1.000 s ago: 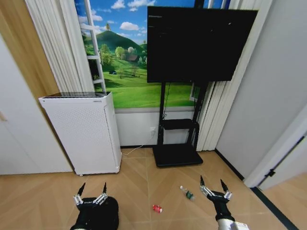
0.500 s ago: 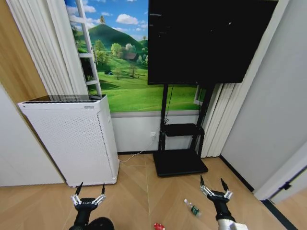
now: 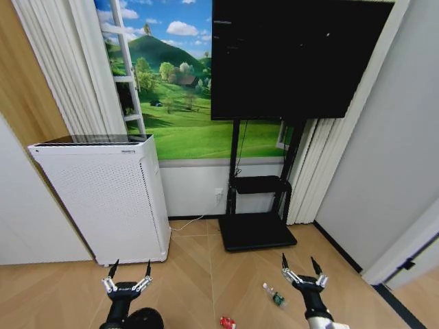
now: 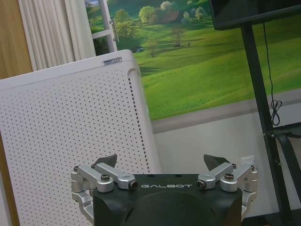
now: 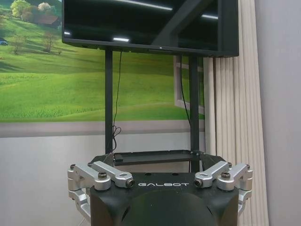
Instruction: Pick up the trash bin and place the garbage on the floor into it.
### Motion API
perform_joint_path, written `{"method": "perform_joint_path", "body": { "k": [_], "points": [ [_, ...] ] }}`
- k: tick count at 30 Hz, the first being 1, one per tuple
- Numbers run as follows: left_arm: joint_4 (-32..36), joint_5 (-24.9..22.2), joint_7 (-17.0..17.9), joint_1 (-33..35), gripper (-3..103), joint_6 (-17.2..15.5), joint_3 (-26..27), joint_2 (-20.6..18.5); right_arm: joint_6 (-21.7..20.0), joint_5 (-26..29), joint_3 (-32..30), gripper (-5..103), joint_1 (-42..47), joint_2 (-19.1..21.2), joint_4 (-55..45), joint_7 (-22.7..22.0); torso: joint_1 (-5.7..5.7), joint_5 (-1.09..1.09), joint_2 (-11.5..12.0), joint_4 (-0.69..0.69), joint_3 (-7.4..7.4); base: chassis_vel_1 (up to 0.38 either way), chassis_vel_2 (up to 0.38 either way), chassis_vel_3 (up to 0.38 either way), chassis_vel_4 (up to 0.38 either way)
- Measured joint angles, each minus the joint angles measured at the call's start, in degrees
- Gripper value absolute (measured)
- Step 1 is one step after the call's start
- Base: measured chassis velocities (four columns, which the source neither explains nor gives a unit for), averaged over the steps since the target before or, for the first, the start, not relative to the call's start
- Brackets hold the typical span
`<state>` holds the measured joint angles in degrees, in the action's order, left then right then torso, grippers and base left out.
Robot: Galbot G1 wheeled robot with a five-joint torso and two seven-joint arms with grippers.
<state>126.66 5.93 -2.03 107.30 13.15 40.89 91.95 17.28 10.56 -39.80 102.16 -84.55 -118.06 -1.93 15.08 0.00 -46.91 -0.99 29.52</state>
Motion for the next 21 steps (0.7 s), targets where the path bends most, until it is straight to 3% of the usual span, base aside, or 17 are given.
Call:
{"method": "perform_joint_path", "body": {
  "k": [21],
  "points": [
    [-0.6, -1.7, -0.1, -0.3, 100, 0.4, 0.2, -1.3, -0.7, -1.5, -0.3, 100, 0.1, 0.4, -0.7, -1.2, -2.48, 0.00, 5.8, 0.00, -3.25, 0.000, 0.000, 0.000, 0.000]
  ]
}}
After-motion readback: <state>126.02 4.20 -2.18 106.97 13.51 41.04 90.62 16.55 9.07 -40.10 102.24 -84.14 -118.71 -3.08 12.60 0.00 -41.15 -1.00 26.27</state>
